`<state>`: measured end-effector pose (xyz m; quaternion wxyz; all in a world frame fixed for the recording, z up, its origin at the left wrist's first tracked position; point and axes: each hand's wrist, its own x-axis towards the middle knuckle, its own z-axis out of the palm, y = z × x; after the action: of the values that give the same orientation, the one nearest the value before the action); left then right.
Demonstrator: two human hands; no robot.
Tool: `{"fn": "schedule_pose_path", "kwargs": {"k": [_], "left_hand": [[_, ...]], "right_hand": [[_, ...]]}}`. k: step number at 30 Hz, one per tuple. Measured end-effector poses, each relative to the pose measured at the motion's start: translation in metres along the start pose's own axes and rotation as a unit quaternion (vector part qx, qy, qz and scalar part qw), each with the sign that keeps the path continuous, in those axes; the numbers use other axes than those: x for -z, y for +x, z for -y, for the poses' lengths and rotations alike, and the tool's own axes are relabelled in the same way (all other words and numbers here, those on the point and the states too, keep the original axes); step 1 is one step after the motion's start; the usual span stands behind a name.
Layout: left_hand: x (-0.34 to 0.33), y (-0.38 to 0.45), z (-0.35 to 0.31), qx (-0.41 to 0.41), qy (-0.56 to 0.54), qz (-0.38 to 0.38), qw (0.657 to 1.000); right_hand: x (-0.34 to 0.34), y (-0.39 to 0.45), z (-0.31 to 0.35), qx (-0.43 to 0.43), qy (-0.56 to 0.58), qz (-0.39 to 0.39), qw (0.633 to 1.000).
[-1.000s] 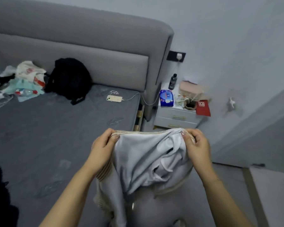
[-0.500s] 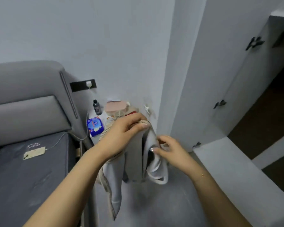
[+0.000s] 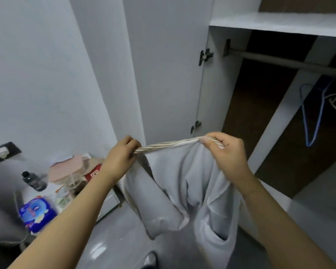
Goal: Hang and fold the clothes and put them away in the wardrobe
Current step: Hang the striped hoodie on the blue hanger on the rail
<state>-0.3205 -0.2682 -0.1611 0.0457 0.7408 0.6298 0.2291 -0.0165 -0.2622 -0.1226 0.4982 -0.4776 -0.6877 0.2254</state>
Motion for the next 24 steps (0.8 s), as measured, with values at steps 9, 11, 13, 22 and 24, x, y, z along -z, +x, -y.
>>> {"fn": "schedule_pose_path", "kwargs": {"k": [9,11,13,22,24], "left_hand": [[-0.051,0.154,-0.050,-0.056,-0.335,0.138,0.930],[-0.052,0.181,-0.079,-0.062,-0.424,0.205,0.880],[-0.057,0.206,-0.106,-0.092,-0.436,0.247,0.860],[-0.085,0.283,-0.184,-0.162,-0.415,0.282,0.850],[-0.088,0.297,-0.201,-0.156,-0.443,0.268,0.841]], "right_hand": [[0.078,0.055,-0.035,-0.094,-0.213,-0.183,0.955],[0.103,0.062,-0.048,-0.178,-0.278,-0.153,0.932],[0.122,0.064,-0.058,-0.252,-0.296,-0.109,0.915],[0.158,0.039,-0.090,-0.308,-0.309,-0.174,0.883],[0.163,0.044,-0.104,-0.327,-0.302,-0.149,0.883]]}}
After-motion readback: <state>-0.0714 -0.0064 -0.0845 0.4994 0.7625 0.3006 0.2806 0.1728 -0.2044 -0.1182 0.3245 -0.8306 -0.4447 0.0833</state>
